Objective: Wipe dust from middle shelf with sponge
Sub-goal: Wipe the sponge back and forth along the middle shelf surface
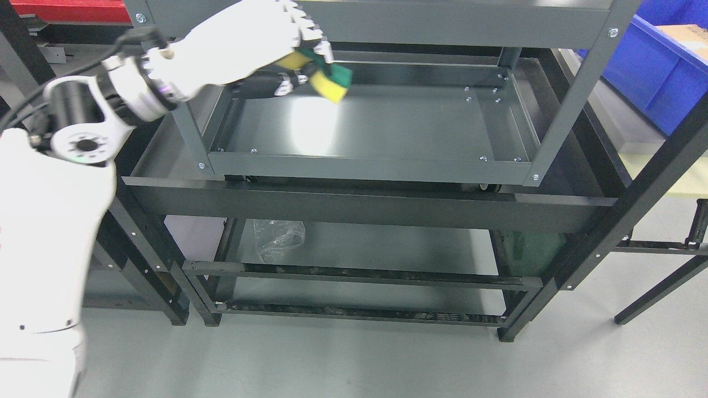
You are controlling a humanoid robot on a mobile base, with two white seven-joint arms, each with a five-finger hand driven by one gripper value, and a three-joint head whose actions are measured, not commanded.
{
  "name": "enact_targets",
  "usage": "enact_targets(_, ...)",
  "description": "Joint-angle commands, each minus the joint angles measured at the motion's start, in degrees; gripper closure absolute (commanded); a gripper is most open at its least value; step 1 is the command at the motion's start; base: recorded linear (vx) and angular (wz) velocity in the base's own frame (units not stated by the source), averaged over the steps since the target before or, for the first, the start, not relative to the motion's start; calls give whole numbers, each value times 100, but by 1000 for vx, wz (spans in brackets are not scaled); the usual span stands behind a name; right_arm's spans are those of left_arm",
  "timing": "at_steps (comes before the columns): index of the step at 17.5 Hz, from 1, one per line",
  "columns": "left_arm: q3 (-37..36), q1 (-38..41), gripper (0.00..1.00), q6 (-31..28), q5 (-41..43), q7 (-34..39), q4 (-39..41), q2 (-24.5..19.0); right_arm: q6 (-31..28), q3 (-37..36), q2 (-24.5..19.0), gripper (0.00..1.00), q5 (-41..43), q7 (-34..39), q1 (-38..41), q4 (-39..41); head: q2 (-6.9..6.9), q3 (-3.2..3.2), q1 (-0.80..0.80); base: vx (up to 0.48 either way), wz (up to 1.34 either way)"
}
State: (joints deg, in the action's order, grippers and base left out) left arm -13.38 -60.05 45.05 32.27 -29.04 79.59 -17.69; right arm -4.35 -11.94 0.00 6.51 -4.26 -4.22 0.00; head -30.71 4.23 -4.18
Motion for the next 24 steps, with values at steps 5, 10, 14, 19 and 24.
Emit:
enact_targets(5,-2642,-850,99,-750,799,1092,-463,1669,-5,-1,100,0,0,4,0,100,0,0,0,0,0)
enact_targets(10,-2802,-833,99,-919,755,1252,-445,1669,-5,-1,100,0,0,4,0,100,0,0,0,0,0)
enact_targets(14,-2977,-220,99,-875,106,1085,-278,1669,-5,-1,100,0,0,4,0,100,0,0,0,0,0)
enact_targets(19,-2331,2064,98,-953,-860,1189,-137,1669,-5,-1,100,0,0,4,0,100,0,0,0,0,0)
enact_targets(24,-257,2972,98,-1718,-2917,1963,-207,1669,-5,-1,100,0,0,4,0,100,0,0,0,0,0)
